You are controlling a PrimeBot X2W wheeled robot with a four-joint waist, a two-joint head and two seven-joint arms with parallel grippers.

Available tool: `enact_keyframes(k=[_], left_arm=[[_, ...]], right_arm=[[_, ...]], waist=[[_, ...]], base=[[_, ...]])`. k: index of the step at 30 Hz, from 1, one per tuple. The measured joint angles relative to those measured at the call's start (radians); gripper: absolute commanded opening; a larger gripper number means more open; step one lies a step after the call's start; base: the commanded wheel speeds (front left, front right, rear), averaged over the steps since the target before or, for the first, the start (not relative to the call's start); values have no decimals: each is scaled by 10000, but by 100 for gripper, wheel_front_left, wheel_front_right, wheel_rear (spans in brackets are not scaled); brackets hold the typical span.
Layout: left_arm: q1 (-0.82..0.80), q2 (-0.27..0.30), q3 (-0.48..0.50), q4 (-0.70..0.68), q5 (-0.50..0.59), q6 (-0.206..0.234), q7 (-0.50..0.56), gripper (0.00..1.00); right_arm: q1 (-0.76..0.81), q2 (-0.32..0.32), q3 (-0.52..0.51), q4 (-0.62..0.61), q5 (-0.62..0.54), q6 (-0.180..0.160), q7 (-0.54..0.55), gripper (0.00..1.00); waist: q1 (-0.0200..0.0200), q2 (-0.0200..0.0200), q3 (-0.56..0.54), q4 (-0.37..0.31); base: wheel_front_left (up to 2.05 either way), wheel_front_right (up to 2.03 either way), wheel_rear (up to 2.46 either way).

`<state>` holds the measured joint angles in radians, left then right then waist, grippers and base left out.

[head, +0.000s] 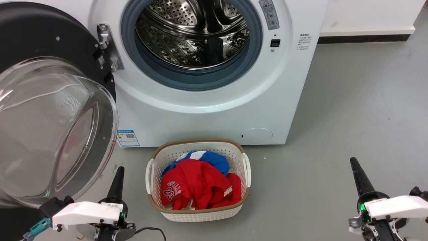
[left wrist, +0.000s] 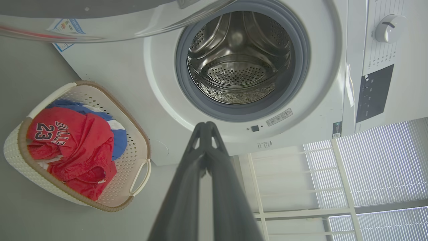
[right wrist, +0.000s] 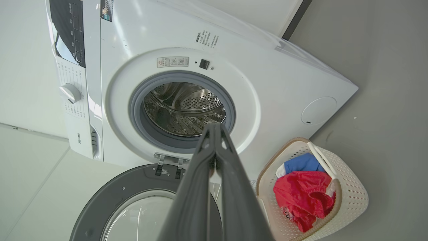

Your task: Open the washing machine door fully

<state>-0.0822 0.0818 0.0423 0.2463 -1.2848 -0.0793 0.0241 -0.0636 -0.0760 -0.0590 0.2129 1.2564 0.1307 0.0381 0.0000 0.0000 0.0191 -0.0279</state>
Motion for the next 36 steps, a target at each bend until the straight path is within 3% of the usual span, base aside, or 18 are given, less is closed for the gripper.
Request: enact_keyframes(k=[36], left_arm=[[-178, -259, 591, 2, -2621, -412, 719, 0]], right_arm=[[-337, 119, -328, 238, 2936, 0, 516, 0]], waist=[[0, 0, -124, 217]], base=[[0, 0, 0]])
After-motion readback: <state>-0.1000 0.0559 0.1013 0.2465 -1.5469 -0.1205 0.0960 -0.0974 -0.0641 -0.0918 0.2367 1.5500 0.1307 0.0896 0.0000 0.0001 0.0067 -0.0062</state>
